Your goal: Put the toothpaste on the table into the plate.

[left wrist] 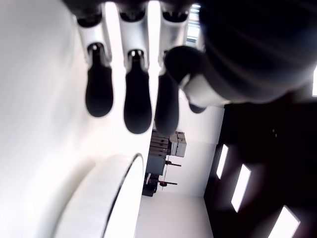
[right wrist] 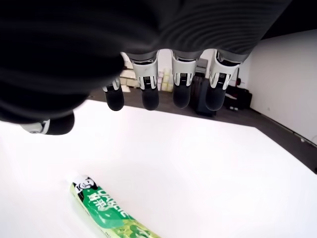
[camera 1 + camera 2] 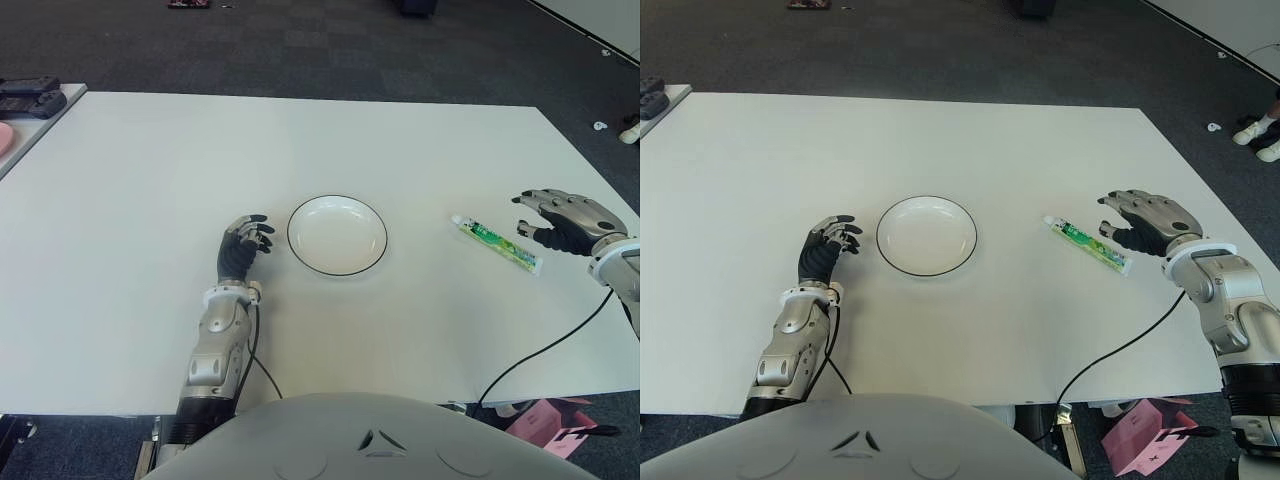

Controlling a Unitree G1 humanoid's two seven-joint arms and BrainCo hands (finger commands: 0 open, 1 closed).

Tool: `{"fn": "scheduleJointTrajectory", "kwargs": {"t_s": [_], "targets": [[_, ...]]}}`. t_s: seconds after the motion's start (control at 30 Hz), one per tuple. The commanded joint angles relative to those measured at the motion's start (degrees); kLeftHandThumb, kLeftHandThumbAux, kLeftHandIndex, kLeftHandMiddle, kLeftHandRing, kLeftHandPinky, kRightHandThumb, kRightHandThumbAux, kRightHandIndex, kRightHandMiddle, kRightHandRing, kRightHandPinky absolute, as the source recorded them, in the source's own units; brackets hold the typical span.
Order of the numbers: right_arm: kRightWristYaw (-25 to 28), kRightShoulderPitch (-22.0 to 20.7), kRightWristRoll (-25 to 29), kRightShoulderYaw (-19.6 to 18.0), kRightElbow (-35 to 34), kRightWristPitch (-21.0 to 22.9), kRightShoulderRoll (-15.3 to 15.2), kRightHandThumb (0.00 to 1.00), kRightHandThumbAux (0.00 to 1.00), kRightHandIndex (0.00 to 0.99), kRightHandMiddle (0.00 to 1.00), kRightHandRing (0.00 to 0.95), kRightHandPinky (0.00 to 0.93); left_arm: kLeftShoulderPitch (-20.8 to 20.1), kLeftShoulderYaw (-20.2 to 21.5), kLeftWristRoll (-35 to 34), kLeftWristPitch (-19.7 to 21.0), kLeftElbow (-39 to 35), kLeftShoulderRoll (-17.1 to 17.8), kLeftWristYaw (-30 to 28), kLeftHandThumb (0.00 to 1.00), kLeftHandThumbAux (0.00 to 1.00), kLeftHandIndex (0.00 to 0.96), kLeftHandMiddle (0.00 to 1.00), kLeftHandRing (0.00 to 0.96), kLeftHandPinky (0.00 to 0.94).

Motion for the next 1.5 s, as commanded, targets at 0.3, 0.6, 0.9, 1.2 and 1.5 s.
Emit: {"fn": "scheduleJointTrajectory", "kwargs": {"t_s": [0.3, 0.6, 0.9, 1.2, 1.5], "targets": [[1.79, -7.86, 0.33, 6.06, 8.32, -3.82, -1.5, 0.637, 0.115, 0.0, 0.0, 0.0, 0.0, 3.83, 0.08, 0.23, 4.93, 2.7, -2.18, 1.58, 0.832, 0.682, 0.392, 0.508, 0.613, 0.597], [0.38, -11.97, -0.53, 9.43, 13.76, -5.5, -1.03, 0.631, 0.104, 0.0, 0.0, 0.0, 0.0, 4.51, -0.32, 0.53, 5.62, 1.55, -2.02, 1.98, 0.833, 0.681, 0.392, 0.517, 0.623, 0.601], [-1.9, -17.45, -2.42, 14.54, 20.58, -6.86, 0.46, 0.621, 0.084, 0.0, 0.0, 0.0, 0.0, 4.63, -0.15, 0.66, 4.61, 2.21, -1.83, 2.01, 0.833, 0.681, 0.393, 0.518, 0.626, 0.608], [-2.98, -18.47, -1.89, 16.27, 22.36, -8.15, -0.3, 0.616, 0.077, 0.0, 0.0, 0.0, 0.0, 4.99, -0.45, 2.12, 4.33, 2.17, -1.88, 3.0, 0.831, 0.683, 0.387, 0.52, 0.633, 0.604], [-3.45, -18.36, -1.45, 16.61, 22.62, -8.41, -0.81, 0.616, 0.077, 0.0, 0.0, 0.0, 0.0, 5.91, 0.16, 0.78, 4.14, 1.33, -2.46, 2.46, 0.832, 0.681, 0.392, 0.513, 0.617, 0.592]]}}
